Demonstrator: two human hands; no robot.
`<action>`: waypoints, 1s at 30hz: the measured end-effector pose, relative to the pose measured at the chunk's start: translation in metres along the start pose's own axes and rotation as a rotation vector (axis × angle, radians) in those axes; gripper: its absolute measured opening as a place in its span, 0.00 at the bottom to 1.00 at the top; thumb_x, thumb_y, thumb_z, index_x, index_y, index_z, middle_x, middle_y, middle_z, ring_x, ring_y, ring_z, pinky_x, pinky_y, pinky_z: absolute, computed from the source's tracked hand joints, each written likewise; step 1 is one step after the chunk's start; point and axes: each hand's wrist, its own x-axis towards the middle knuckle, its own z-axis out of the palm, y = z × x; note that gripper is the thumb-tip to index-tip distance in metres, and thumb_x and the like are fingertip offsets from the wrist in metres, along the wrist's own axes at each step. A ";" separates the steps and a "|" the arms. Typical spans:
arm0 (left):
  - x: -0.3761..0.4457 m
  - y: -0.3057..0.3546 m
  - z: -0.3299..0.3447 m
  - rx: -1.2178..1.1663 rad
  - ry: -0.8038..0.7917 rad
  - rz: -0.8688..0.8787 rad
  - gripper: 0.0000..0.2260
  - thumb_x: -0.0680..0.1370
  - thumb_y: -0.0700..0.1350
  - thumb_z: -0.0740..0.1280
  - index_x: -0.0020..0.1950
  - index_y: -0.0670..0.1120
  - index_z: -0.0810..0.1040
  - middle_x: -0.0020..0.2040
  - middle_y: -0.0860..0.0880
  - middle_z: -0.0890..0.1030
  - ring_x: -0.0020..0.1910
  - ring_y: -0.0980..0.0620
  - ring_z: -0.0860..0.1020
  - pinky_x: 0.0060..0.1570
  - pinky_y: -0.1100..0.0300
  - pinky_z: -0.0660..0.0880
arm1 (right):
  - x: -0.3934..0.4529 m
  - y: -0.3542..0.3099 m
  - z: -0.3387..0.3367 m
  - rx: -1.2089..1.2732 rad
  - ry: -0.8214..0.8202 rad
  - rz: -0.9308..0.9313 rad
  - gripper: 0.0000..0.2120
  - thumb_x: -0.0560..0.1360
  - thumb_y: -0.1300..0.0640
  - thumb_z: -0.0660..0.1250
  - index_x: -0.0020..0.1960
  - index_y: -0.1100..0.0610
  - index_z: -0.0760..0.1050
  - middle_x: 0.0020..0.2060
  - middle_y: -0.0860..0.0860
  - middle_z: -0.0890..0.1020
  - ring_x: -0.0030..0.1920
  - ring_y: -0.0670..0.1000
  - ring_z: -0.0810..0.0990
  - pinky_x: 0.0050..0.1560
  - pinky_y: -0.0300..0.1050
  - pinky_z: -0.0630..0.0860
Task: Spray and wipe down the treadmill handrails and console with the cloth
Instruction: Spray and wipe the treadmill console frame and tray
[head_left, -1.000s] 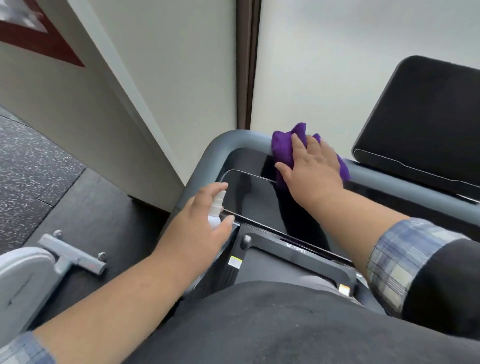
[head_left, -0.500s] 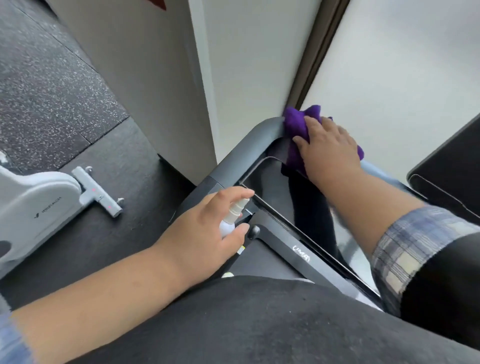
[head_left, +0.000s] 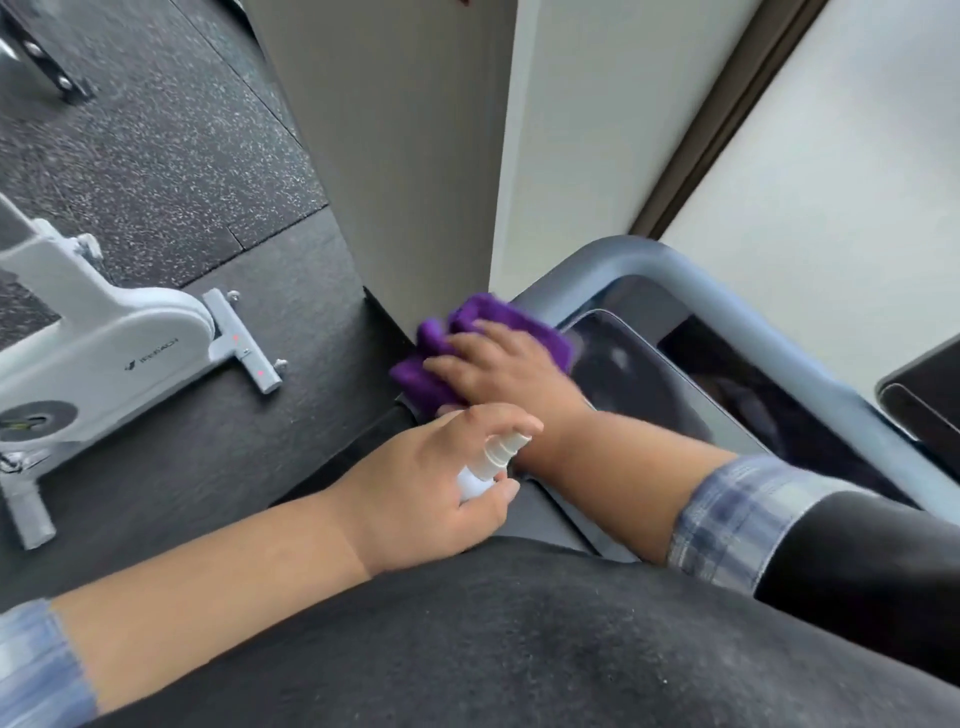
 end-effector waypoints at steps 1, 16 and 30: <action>0.002 0.001 0.002 -0.005 -0.002 0.045 0.21 0.73 0.48 0.67 0.65 0.60 0.67 0.47 0.68 0.74 0.45 0.70 0.74 0.51 0.76 0.67 | -0.002 -0.008 0.002 0.002 -0.031 -0.056 0.28 0.79 0.41 0.64 0.76 0.46 0.66 0.74 0.52 0.68 0.76 0.61 0.60 0.73 0.58 0.59; -0.032 -0.001 -0.008 -0.013 0.025 0.020 0.21 0.74 0.50 0.66 0.65 0.61 0.67 0.46 0.70 0.73 0.47 0.70 0.74 0.50 0.77 0.65 | 0.013 0.034 -0.005 0.055 0.114 0.217 0.26 0.77 0.37 0.59 0.69 0.49 0.76 0.68 0.55 0.76 0.72 0.64 0.67 0.74 0.58 0.59; -0.025 0.002 -0.004 -0.007 0.020 0.126 0.22 0.74 0.49 0.66 0.67 0.61 0.65 0.53 0.65 0.75 0.49 0.66 0.75 0.52 0.70 0.72 | 0.013 0.077 -0.028 0.088 0.213 0.254 0.21 0.80 0.41 0.63 0.70 0.46 0.75 0.69 0.52 0.74 0.72 0.57 0.67 0.73 0.50 0.58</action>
